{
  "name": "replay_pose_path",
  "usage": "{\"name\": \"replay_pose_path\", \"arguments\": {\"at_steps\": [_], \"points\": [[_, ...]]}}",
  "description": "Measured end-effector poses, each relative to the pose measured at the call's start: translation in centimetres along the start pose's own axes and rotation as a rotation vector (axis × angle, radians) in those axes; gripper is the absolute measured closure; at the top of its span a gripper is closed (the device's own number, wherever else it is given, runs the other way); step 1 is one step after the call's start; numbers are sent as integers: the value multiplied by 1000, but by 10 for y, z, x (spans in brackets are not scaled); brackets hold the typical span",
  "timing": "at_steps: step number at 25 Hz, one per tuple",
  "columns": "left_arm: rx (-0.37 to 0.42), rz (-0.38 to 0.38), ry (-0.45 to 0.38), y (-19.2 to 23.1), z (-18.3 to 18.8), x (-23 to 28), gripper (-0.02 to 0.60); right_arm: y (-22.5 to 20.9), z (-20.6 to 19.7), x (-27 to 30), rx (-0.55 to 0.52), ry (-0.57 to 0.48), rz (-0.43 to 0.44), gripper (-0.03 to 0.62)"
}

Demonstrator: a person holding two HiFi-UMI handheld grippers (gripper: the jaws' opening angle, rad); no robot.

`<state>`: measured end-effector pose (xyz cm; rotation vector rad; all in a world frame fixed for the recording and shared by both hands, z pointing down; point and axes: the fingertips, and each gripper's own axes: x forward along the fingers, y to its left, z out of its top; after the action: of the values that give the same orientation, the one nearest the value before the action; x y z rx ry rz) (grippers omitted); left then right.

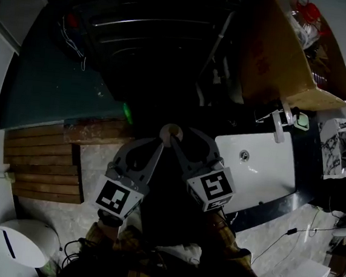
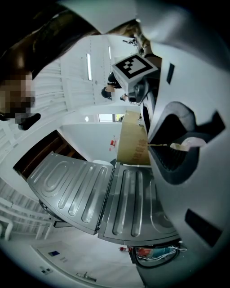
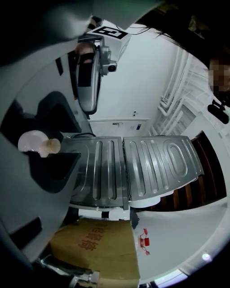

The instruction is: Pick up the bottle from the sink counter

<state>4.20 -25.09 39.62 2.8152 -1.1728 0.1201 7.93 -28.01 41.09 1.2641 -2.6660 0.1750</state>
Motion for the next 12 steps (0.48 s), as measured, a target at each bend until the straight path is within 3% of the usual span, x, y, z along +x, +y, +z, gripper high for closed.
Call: {"name": "replay_pose_path", "arguments": {"at_steps": [6,12], "points": [[-1,24,26,13,-19,8,557,-7,-16,19,15,19,30,420],[-63,45,56,19,-29,16,557,-7,-31,37,24,39,66,377]]}}
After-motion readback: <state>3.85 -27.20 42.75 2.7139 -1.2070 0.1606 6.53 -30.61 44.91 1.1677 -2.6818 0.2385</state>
